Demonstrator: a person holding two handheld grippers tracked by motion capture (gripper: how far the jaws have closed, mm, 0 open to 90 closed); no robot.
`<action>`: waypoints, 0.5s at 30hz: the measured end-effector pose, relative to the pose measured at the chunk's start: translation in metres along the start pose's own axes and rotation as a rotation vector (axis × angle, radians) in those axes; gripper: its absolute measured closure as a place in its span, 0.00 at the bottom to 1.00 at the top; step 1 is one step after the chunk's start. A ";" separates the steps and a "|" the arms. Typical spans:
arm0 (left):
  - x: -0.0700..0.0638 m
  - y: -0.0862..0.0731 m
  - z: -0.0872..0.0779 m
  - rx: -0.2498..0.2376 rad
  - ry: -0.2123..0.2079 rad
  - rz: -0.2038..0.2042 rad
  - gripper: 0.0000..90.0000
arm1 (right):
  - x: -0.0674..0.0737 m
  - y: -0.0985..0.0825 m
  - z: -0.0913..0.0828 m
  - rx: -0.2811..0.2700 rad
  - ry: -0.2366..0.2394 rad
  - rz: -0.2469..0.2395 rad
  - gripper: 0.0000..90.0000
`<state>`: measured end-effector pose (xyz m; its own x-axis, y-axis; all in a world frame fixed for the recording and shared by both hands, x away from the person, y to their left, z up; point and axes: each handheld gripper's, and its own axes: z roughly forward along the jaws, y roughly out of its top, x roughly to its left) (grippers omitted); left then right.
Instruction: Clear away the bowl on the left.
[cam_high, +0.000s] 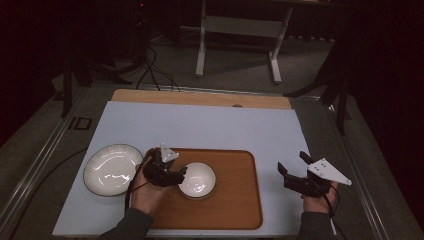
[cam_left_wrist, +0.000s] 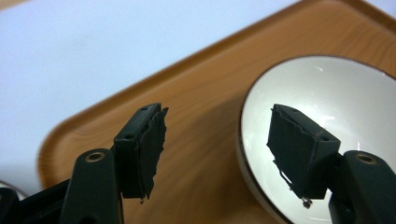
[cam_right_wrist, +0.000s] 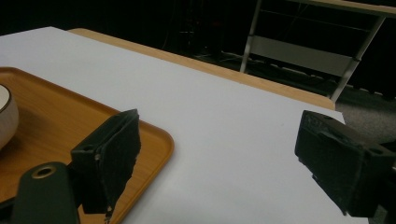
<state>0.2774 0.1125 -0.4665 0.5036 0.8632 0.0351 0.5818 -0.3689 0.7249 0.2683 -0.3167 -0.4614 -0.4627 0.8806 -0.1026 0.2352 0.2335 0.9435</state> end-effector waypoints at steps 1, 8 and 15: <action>0.001 0.000 -0.002 -0.008 0.006 -0.001 0.39 | 0.000 0.000 0.000 0.000 0.001 -0.001 0.15; 0.016 0.000 -0.017 -0.065 0.029 -0.029 0.38 | 0.000 0.000 0.000 0.002 0.001 0.002 0.15; 0.034 -0.003 -0.034 -0.129 0.059 -0.073 0.36 | 0.000 0.000 0.000 0.001 0.001 0.002 0.15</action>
<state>0.2707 0.1550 -0.4442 0.4224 0.9062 0.0169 0.5264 -0.2605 0.8093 0.2685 -0.3167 -0.4617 -0.4631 0.8806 -0.1001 0.2372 0.2319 0.9434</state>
